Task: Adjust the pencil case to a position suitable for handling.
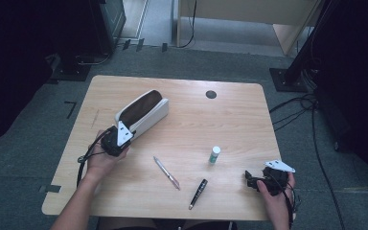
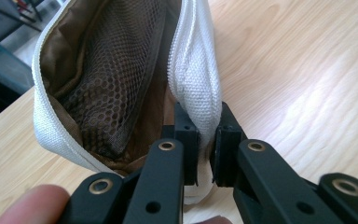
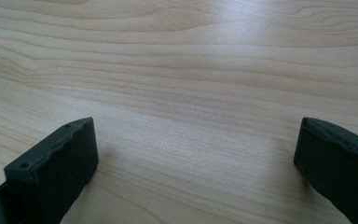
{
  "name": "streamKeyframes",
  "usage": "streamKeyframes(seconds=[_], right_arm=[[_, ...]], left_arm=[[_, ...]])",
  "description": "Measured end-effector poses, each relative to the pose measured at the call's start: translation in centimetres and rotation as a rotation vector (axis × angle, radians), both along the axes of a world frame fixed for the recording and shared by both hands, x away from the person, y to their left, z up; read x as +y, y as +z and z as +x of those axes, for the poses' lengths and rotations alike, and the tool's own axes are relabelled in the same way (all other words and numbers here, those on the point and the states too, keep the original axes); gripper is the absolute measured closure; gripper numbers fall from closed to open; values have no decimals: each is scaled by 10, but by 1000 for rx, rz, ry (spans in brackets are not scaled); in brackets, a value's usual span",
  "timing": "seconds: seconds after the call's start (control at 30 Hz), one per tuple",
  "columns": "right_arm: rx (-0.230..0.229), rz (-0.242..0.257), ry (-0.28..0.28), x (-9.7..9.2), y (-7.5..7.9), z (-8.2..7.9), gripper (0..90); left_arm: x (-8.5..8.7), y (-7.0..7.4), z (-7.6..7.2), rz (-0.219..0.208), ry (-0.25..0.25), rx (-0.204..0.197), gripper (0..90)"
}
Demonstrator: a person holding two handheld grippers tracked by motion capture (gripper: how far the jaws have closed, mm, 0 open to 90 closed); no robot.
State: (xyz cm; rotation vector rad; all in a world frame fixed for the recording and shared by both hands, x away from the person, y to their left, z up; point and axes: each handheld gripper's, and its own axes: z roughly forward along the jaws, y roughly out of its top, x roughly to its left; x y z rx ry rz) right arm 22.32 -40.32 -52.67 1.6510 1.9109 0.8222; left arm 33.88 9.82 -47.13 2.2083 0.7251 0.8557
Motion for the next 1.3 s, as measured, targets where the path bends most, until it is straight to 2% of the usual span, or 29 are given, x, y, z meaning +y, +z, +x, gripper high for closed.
streamKeyframes(seconds=[0.4, 0.57, 0.7, 0.77, 0.9, 0.97, 1.07, 1.17, 1.23, 1.3], right_arm=[[1, 1, -1, 0, 0, 0, 0], [0, 1, 0, 0, 0, 0, 0], [1, 2, 0, 0, 0, 0, 0], [1, 1, 1, 0, 0, 0, 0], [1, 1, 2, 0, 0, 0, 0], [1, 2, 3, 0, 0, 0, 0], [1, 2, 3, 0, 0, 0, 0], [1, 2, 3, 0, 0, 0, 0], [1, 2, 3, 0, 0, 0, 0], [1, 2, 2, 0, 0, 0, 0]], left_arm=[[-44, -3, -7, -19, -49, 20, 846], [-55, -5, -4, -34, -29, 32, 843], [-63, -6, -4, -48, -32, 49, 835], [-65, -6, -4, -42, -30, 53, 822], [-62, -3, -4, -87, -31, 78, 748], [-59, 0, -5, -114, -39, 89, 683], [-56, 3, -6, -141, -50, 96, 662], [-55, 5, -7, -149, -53, 97, 665], [-55, 6, -7, -137, -59, 98, 690], [-57, 6, -7, -142, -74, 109, 749]])
